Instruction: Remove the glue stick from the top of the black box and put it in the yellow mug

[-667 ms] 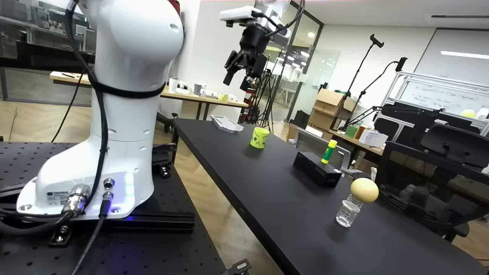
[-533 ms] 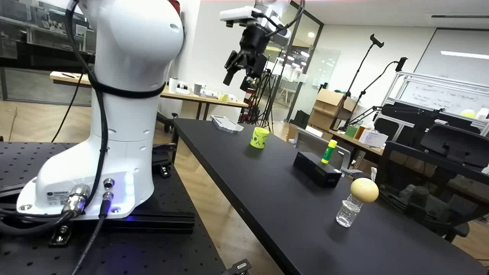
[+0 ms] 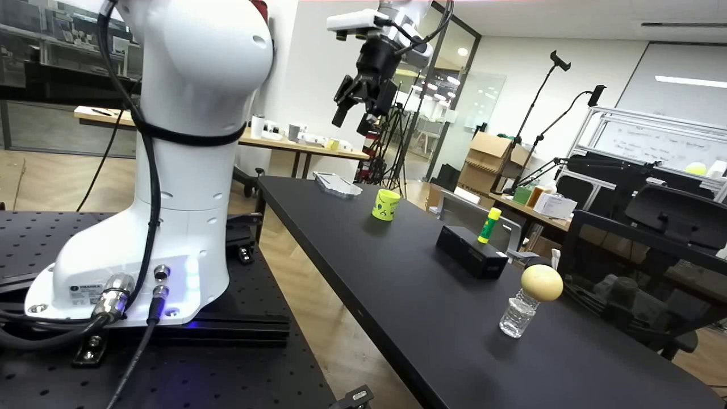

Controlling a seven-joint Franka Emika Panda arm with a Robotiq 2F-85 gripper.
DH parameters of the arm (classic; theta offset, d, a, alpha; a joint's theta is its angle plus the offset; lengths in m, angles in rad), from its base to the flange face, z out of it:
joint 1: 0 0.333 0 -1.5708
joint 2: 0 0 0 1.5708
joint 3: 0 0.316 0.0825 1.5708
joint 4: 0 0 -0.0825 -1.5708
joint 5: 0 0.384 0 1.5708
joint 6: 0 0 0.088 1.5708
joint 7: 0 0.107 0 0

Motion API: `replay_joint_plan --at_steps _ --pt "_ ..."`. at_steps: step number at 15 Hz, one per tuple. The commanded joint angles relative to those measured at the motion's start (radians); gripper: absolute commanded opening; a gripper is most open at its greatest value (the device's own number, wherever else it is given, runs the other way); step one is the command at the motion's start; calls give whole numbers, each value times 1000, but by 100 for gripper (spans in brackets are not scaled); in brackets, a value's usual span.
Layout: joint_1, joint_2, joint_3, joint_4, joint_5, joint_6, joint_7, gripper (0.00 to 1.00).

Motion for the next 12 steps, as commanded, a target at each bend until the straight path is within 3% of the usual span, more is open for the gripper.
replay_joint_plan --at_steps 1,6,12 --pt "6 1 -6 2 -3 -3 3 100" --pt "9 99 -35 26 -27 110 -123 100" --pt "-46 440 -112 188 -96 313 -247 100"
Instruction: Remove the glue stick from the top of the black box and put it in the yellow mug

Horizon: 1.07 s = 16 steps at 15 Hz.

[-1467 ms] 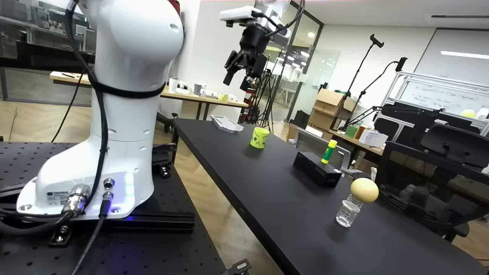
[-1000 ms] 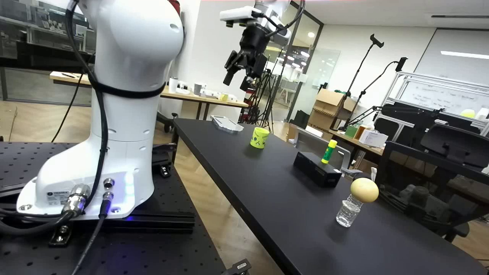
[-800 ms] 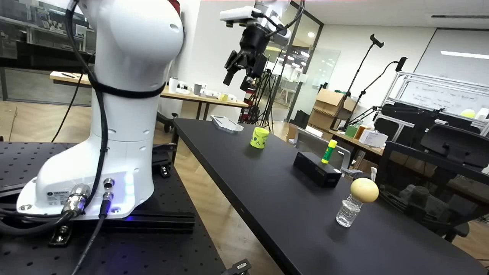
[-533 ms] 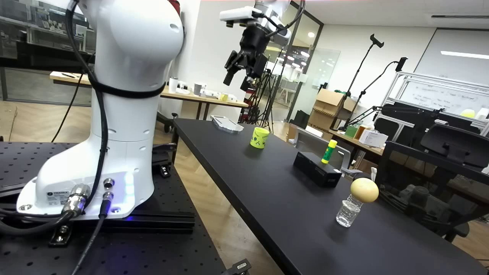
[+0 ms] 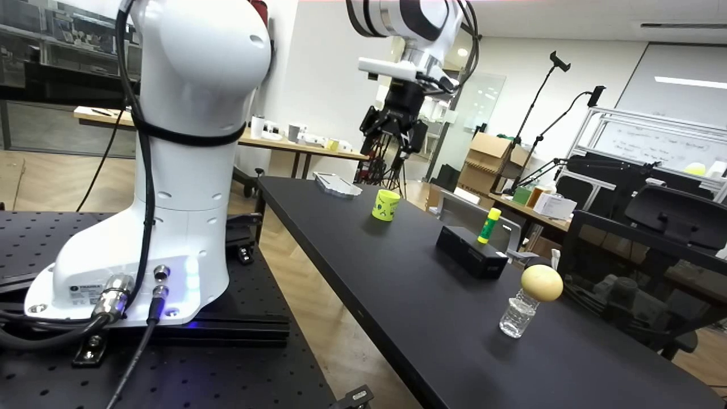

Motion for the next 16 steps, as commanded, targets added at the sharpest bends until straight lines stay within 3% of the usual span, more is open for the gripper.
replay_joint_plan --at_steps 1,8,12,15,16 --pt "-32 255 -40 186 -50 66 -36 100" --pt "-58 616 -65 597 -81 151 30 100" --pt "-49 779 -81 836 -86 97 92 100" --pt "-46 870 -87 1009 -76 -42 129 100" --pt "-56 798 -76 869 -72 51 74 100"
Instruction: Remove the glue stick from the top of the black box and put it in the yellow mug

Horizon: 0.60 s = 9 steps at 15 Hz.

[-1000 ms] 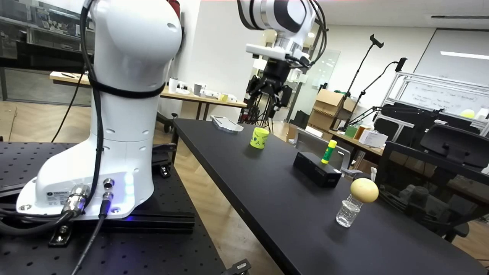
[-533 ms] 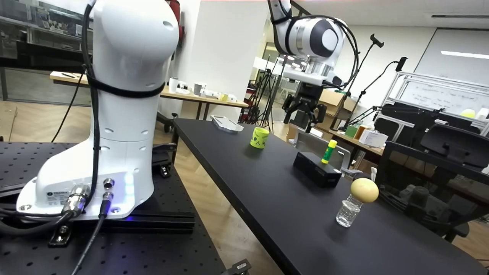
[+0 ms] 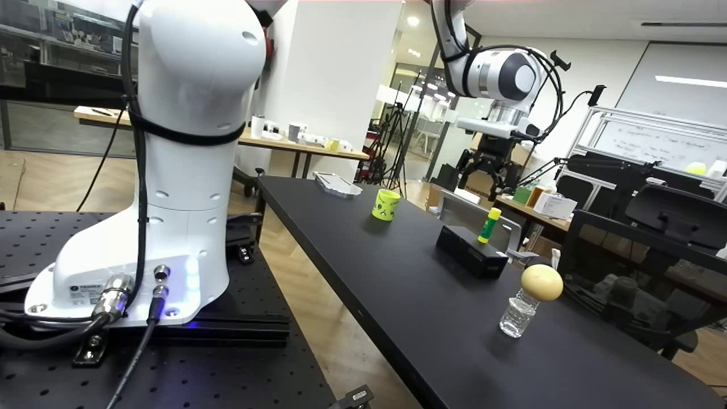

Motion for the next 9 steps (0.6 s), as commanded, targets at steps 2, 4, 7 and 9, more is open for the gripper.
replay_joint_plan --at_steps 2,4,7,9 --pt "0 44 -2 81 0 -53 15 100" --pt "1 59 -2 105 0 -63 18 100" --pt "1 61 -2 108 0 -68 21 100" --pt "2 61 -2 109 0 -68 23 100"
